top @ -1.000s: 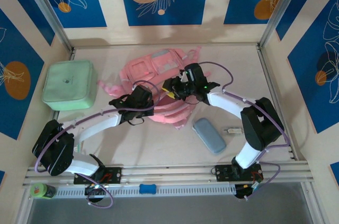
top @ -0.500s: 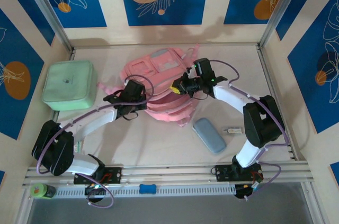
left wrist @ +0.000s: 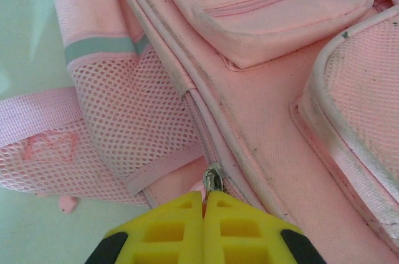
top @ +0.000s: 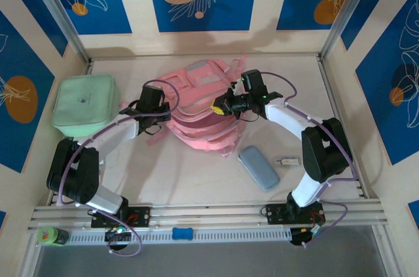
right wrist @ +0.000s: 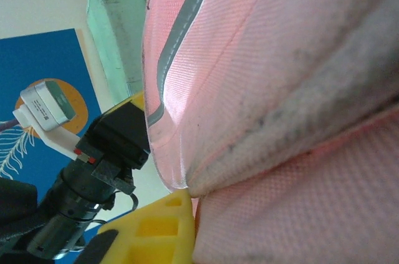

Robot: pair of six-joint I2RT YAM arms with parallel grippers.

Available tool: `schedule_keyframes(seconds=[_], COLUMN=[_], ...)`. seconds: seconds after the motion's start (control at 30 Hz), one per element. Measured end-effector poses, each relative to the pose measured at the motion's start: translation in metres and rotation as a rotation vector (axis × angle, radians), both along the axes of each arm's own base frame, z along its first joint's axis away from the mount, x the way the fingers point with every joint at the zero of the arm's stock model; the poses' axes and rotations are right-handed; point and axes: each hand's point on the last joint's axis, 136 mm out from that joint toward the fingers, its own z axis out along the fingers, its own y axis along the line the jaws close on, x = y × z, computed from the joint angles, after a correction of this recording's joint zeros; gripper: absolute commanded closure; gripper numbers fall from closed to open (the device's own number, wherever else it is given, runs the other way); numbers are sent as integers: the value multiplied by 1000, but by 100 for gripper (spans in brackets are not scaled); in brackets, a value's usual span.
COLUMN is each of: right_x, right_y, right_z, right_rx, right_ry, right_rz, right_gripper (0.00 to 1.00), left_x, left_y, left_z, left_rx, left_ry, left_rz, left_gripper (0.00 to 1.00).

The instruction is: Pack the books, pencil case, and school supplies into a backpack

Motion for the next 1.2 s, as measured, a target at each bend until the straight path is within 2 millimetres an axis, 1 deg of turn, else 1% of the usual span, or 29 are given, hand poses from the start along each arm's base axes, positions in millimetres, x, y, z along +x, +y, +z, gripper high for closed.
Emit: schedule_keyframes(seconds=[0.03, 0.1, 0.17, 0.23, 0.33, 0.4, 0.5, 0.6, 0.63, 0.67, 0.73, 0.8, 0.93, 1.03, 1.1, 1.17, 1.2], right_x=[-1, -4, -9, -18, -40, -57, -81, -105, -114, -121, -137, -151, -169, -179, -187, -193, -195], right_y=[-1, -4, -10, -20, -39, -54, -78, -104, -113, -121, -136, -151, -173, -179, -180, -175, -169], right_z=[-1, -5, -8, -8, -1, 3, -1, -19, -26, -33, -46, -59, -77, -90, -99, -105, -105], right_rx=[-10, -40, -74, -118, -172, -213, -300, -410, -447, -474, -522, -563, -637, -656, -660, -643, -621], right_ry=[-7, -16, -18, -39, -77, -98, -98, -46, -22, 2, 47, 93, 159, 202, 238, 265, 266], right_rz=[6, 15, 27, 44, 49, 44, 25, -5, -16, -30, -51, -79, -140, -158, -159, -152, -146], right_gripper=[63, 56, 51, 45, 39, 36, 29, 12, 6, 1, 1, 1, 1, 1, 1, 1, 1], left_x=[0, -3, -9, -22, -43, -60, -91, -120, -128, -134, -149, -160, -173, -178, -181, -182, -183], left_y=[0, 5, 12, 15, 8, -4, -34, -67, -77, -84, -103, -118, -146, -161, -168, -175, -178], left_z=[0, 0, 4, 10, 19, 21, 16, 9, 7, 6, 5, 4, 1, -8, -15, -20, -21], left_rx=[-1, -7, -13, -29, -73, -112, -161, -190, -201, -210, -237, -256, -292, -306, -308, -321, -329], left_ry=[2, 13, 22, 26, 22, 19, 43, 81, 91, 96, 104, 109, 112, 128, 143, 153, 155], left_rz=[-7, 3, 17, 32, 18, -9, -91, -176, -198, -217, -260, -290, -327, -340, -345, -345, -344], left_gripper=[73, 62, 55, 48, 44, 41, 37, 36, 35, 35, 34, 34, 34, 34, 34, 34, 33])
